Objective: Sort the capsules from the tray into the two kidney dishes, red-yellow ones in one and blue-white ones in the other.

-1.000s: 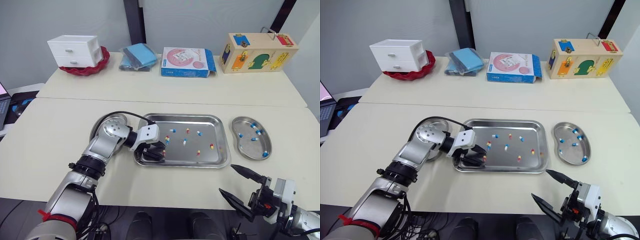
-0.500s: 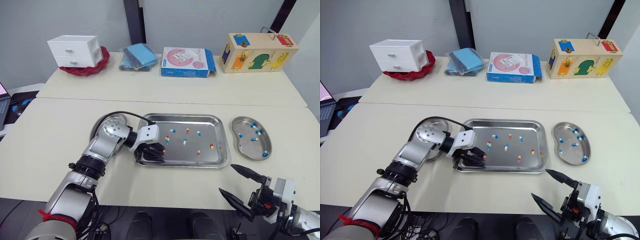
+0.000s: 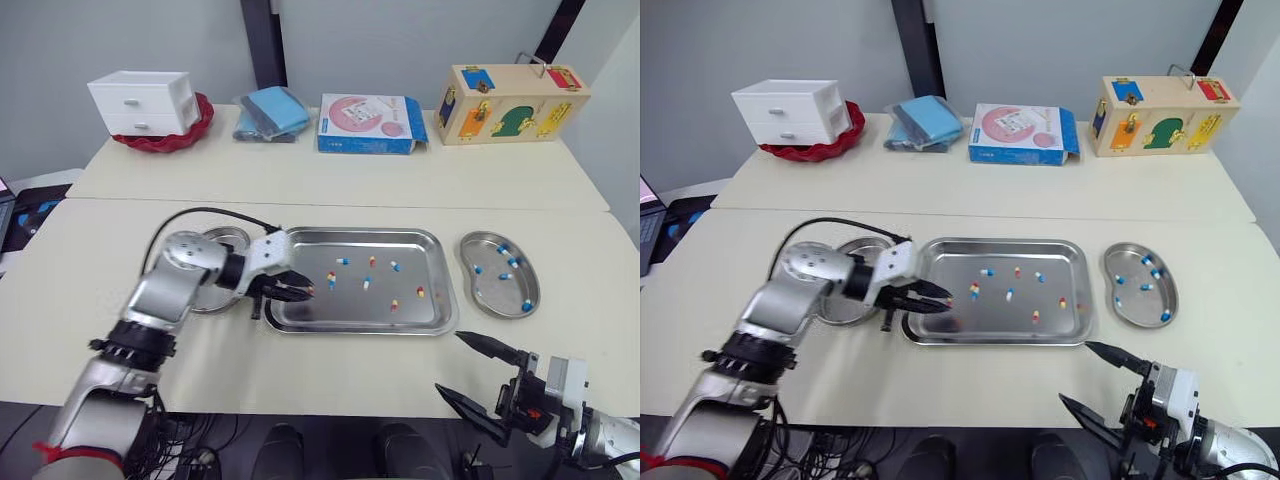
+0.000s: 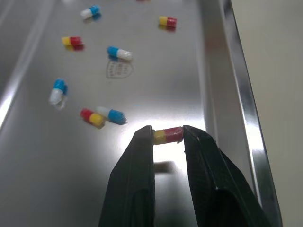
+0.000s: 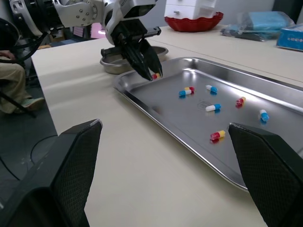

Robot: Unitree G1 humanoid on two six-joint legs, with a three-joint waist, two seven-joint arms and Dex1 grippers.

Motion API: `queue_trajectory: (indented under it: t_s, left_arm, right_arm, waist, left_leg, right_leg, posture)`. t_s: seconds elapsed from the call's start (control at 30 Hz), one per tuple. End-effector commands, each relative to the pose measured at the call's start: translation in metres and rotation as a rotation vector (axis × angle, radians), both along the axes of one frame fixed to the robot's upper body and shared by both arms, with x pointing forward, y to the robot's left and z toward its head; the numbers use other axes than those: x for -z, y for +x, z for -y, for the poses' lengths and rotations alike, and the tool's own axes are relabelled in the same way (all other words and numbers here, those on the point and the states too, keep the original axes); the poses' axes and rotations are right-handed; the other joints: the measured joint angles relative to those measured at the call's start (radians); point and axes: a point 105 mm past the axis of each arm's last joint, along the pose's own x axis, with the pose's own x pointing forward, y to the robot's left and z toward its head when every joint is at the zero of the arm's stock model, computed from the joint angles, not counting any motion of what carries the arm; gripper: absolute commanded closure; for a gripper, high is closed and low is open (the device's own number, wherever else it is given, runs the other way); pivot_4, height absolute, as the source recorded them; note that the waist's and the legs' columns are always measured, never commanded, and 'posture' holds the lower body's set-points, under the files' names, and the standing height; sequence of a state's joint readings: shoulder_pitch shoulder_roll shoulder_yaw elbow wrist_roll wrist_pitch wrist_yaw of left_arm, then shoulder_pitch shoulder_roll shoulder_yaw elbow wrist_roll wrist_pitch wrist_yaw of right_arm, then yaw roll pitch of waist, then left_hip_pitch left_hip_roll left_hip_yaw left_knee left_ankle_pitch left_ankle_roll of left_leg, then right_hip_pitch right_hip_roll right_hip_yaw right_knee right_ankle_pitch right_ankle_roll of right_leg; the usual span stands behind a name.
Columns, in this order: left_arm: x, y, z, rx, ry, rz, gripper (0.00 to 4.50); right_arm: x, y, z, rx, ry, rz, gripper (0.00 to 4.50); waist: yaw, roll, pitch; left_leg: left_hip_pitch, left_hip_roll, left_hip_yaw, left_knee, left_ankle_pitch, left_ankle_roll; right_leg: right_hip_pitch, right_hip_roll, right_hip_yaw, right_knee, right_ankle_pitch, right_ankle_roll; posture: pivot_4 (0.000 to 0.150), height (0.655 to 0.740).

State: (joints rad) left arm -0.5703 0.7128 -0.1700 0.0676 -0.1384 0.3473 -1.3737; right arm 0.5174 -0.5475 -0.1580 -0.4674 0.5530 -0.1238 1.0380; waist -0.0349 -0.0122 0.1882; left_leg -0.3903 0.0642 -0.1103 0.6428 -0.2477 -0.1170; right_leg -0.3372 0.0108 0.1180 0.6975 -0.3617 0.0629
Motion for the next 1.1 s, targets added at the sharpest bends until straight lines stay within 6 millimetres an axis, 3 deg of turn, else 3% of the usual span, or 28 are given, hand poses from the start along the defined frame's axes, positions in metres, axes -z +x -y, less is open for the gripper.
queue_trajectory:
  t_s: [0.03,0.23,0.43,0.63,1.1]
  left_arm:
    - [-0.025,-0.001,-0.026,-0.155,-0.044,0.07,3.57]
    - [-0.038,-0.003,-0.08,-0.492,-0.106,0.099,3.57]
    - [-0.025,-0.008,-0.129,-0.754,-0.097,0.149,3.57]
    - [-0.019,-0.015,-0.139,-0.801,-0.088,0.136,3.57]
    - [-0.022,-0.009,-0.132,-0.792,-0.111,0.143,3.57]
  right_arm:
    - [-0.012,-0.002,-0.007,-0.067,0.013,0.041,0.0]
    - [-0.013,0.004,-0.008,-0.113,0.03,0.048,0.0]
    - [-0.012,0.012,-0.008,-0.183,0.029,0.046,0.0]
    - [-0.008,0.019,-0.008,-0.194,0.032,0.044,0.0]
    - [-0.011,0.022,-0.008,-0.19,0.031,0.045,0.0]
  waist:
    - [0.001,0.0,0.0]
    - [0.002,0.0,0.0]
    - [0.003,0.0,0.001]
    - [0.006,-0.001,0.001]
    - [0.004,-0.001,0.001]
  left_leg:
    - [0.0,0.0,0.0,0.0,0.0,0.0]
    - [0.0,0.0,0.0,0.0,0.0,0.0]
    - [0.0,0.0,0.0,0.0,0.0,0.0]
    - [0.0,0.0,0.0,0.0,0.0,0.0]
    - [0.0,0.0,0.001,0.0,0.0,0.0]
  right_leg:
    - [0.0,0.0,0.0,0.0,0.0,0.0]
    - [0.0,0.0,0.0,0.0,0.0,0.0]
    - [0.0,0.0,0.0,0.0,0.0,0.0]
    - [0.0,-0.001,0.0,0.0,0.0,0.0]
    - [-0.001,-0.001,0.0,0.0,0.0,0.0]
  posture:
    - [0.15,0.74]
    - [0.15,0.74]
    - [0.15,0.74]
    - [0.15,0.74]
    - [0.15,0.74]
